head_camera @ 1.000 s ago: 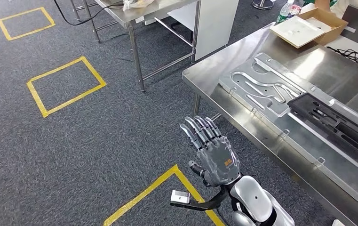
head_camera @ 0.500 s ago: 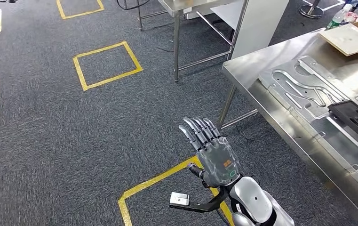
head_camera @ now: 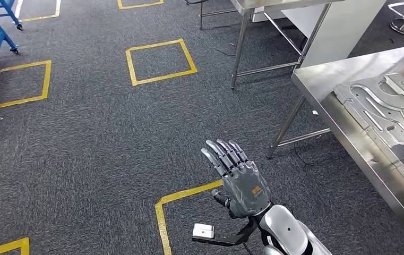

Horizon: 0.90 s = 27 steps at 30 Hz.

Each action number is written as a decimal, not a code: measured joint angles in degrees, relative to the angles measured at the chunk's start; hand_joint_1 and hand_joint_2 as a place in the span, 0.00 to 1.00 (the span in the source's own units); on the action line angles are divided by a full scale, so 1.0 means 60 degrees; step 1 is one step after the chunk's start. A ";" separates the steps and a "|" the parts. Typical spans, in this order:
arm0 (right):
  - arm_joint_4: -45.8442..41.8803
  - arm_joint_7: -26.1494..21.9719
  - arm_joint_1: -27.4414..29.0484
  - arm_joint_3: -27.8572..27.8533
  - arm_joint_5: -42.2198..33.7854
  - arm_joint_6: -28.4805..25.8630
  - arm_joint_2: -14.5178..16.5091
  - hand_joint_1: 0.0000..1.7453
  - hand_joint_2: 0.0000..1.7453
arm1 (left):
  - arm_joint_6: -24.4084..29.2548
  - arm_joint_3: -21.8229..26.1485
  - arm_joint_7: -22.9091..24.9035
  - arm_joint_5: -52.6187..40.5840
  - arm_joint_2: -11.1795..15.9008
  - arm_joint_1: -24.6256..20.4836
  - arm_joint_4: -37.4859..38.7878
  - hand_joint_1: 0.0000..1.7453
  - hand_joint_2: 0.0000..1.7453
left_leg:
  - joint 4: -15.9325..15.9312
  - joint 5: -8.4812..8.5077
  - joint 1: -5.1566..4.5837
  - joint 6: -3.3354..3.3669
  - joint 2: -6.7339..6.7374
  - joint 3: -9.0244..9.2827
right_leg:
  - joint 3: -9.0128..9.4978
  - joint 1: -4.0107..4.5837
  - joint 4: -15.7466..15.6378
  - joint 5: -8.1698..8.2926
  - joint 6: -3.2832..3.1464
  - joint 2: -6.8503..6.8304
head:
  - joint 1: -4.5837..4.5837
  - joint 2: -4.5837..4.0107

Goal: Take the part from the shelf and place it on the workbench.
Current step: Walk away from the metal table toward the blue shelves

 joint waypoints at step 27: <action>0.0008 0.0196 0.0206 0.0027 0.0046 0.0360 -0.0042 0.00 0.00 | -0.0036 0.0259 -0.0344 -0.0124 0.0010 0.0081 -0.0008 0.00 0.00 | -0.0026 -0.1325 0.0111 0.0099 0.0990 0.1344 | -0.1444 -0.0208 0.1147 0.0628 0.0329 -0.0590 | -0.0003 0.0000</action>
